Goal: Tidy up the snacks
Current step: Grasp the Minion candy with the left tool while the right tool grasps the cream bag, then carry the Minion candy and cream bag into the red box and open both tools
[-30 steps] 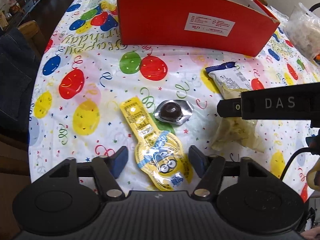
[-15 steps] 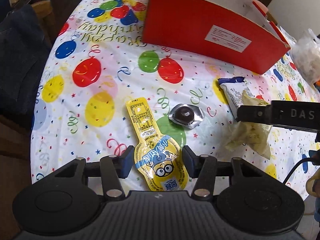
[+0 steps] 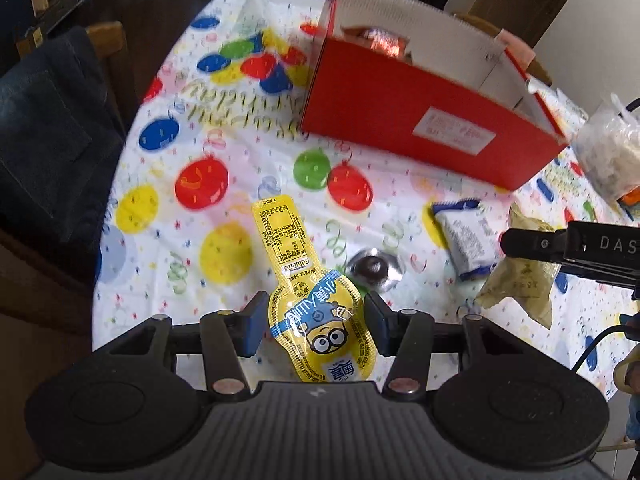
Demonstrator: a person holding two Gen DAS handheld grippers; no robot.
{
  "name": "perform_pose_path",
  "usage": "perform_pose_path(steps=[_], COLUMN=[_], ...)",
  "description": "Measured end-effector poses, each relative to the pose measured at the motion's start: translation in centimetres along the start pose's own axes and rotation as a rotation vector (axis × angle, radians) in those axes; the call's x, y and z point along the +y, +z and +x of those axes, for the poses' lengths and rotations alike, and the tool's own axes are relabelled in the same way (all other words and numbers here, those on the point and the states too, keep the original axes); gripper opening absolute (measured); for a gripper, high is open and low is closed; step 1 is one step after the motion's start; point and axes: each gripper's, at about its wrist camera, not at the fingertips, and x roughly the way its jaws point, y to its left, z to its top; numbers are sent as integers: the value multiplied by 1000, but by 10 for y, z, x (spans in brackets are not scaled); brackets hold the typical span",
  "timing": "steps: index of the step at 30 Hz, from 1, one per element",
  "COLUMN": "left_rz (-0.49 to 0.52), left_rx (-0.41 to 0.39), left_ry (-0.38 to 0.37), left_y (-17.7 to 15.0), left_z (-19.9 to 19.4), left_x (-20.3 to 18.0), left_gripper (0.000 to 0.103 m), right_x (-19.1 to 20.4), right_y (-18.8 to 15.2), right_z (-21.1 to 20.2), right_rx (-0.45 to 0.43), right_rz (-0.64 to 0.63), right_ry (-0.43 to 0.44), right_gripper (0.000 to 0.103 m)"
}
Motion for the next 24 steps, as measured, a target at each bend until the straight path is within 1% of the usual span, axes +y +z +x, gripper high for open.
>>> perform_pose_path(steps=[5,11,15,21,24], left_rz=[18,29,53,95,116], left_rx=[-57,-99,-130,-163,-179], left_ry=[-4,-16,-25,-35,-52], left_y=[16,38,52,76,90], left_z=[-16,-26,-33,-38,-41], left_x=[-5,-12,-20,-36,-45], left_gripper=[51,51,51,51,51], right_x=[-1,0,-2,-4,-2], right_y=[13,35,53,80,92], right_z=[-15,-32,-41,-46,-46], right_rx=[-46,-109,-149,-187,-202], right_rz=[-2,-21,-29,-45,-64], right_ry=[2,0,-3,-1,3], right_gripper=[49,49,49,49,49])
